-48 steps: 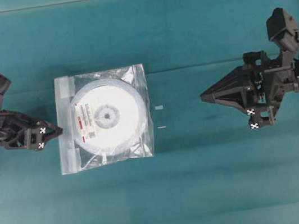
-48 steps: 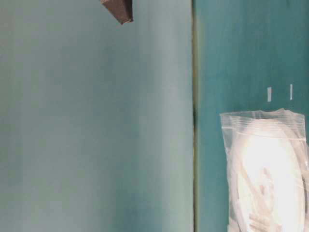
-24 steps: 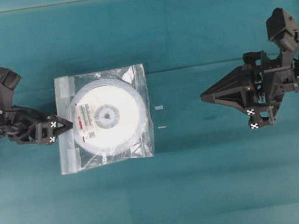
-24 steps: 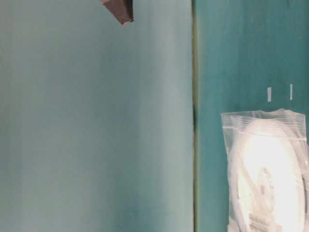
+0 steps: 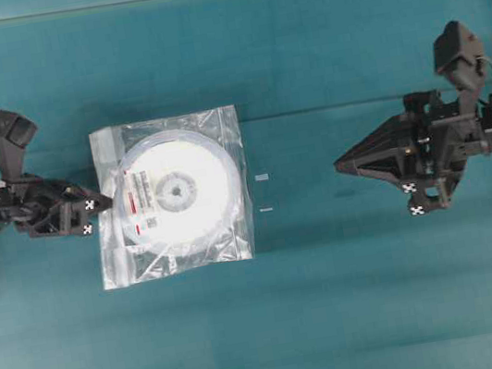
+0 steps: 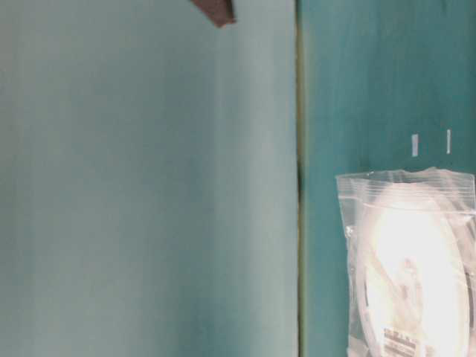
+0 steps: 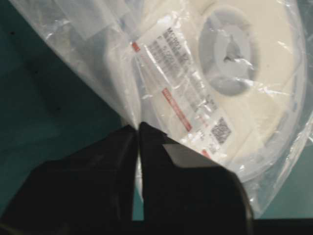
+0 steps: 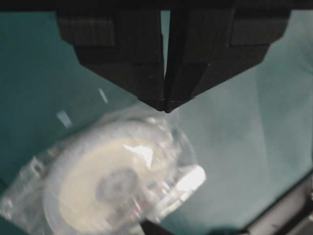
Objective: Take out the reel from the clear zip bag.
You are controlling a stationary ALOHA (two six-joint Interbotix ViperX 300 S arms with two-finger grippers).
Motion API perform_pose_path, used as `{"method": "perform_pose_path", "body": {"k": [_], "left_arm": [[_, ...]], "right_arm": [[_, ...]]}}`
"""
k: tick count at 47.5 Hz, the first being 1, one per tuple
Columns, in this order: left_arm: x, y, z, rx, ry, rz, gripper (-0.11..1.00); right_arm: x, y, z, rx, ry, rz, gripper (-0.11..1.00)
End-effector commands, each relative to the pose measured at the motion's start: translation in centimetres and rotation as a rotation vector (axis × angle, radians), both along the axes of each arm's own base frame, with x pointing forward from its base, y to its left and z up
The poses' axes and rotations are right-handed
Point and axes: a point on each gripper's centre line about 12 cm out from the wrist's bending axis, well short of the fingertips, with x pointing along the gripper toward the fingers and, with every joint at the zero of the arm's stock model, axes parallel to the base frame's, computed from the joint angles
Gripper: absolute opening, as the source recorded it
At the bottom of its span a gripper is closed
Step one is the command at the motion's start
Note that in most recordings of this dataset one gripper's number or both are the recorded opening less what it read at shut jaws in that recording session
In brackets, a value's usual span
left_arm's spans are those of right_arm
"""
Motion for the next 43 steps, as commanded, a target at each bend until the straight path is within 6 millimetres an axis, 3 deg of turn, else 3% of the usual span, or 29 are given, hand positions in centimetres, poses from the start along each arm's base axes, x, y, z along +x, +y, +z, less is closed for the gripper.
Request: {"method": "perform_pose_path", "body": {"k": [1, 10, 18, 22, 32, 35, 37, 43], "left_arm": [[0.3, 0.1, 0.2, 0.005, -0.008, -0.002, -0.02], [0.2, 0.0, 0.2, 0.005, -0.004, -0.004, -0.02], [0.1, 0.1, 0.1, 0.003, 0.005, -0.003, -0.02], [0.0, 0.0, 0.0, 0.002, 0.010, -0.003, -0.02], [0.0, 0.0, 0.0, 0.002, 0.011, -0.003, -0.02], [0.0, 0.0, -0.1, 0.001, 0.016, -0.003, -0.02], [-0.1, 0.0, -0.1, 0.000, 0.017, -0.001, -0.02], [-0.1, 0.0, -0.1, 0.001, 0.017, -0.003, -0.02]], "right_arm": [[0.3, -0.4, -0.7, 0.049, 0.028, -0.043, 0.00], [1.4, -1.2, -2.9, 0.117, 0.108, -0.116, 0.00], [3.9, -2.1, -4.5, 0.129, 0.165, -0.150, 0.07], [5.5, -2.6, -4.9, 0.134, 0.180, -0.164, 0.19], [8.9, -3.6, -7.0, 0.204, 0.250, -0.219, 0.76], [9.4, -3.8, -7.6, 0.221, 0.264, -0.233, 0.89], [9.7, -3.8, -7.9, 0.230, 0.274, -0.238, 0.91], [10.2, -3.9, -8.7, 0.250, 0.290, -0.256, 0.85]]}}
